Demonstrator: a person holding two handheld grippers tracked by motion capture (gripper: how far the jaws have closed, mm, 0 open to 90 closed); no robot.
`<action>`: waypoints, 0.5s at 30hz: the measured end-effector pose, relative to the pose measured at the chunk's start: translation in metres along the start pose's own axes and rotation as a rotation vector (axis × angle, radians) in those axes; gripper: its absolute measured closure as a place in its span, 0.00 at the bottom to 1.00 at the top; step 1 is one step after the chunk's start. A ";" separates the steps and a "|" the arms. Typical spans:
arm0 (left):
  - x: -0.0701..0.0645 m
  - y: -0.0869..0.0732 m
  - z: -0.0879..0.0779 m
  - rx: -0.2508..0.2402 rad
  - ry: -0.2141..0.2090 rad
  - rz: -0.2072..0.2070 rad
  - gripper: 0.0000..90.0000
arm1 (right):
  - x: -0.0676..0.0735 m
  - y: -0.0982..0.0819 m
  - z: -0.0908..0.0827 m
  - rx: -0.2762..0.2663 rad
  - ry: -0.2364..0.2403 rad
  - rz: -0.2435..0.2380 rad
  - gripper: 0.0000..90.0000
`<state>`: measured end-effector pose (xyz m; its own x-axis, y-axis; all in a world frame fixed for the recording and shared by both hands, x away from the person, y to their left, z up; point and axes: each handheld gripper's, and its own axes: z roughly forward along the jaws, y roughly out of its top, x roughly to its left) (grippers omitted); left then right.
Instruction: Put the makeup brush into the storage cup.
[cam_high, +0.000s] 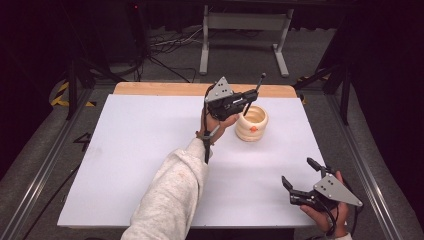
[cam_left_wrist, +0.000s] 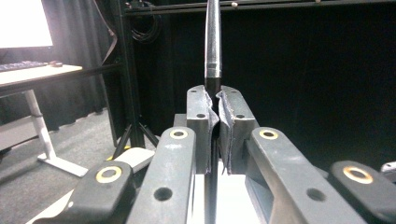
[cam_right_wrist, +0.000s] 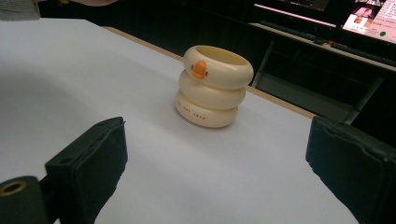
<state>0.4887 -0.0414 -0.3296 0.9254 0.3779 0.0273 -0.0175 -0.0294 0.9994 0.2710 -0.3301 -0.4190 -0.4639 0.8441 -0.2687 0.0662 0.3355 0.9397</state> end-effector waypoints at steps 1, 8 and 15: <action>0.000 0.000 0.002 0.003 -0.001 0.003 0.93 | 0.000 0.000 0.000 0.003 -0.004 -0.002 0.06; 0.003 -0.003 0.014 0.006 -0.016 -0.003 0.93 | -0.001 0.000 0.000 0.002 0.000 0.006 0.07; 0.006 -0.006 0.023 0.012 -0.019 -0.006 0.93 | 0.000 0.000 0.000 0.002 0.004 0.002 0.07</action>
<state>0.5034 -0.0603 -0.3355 0.9327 0.3601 0.0213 -0.0080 -0.0383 0.9992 0.2708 -0.3302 -0.4184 -0.4672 0.8432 -0.2661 0.0687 0.3346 0.9398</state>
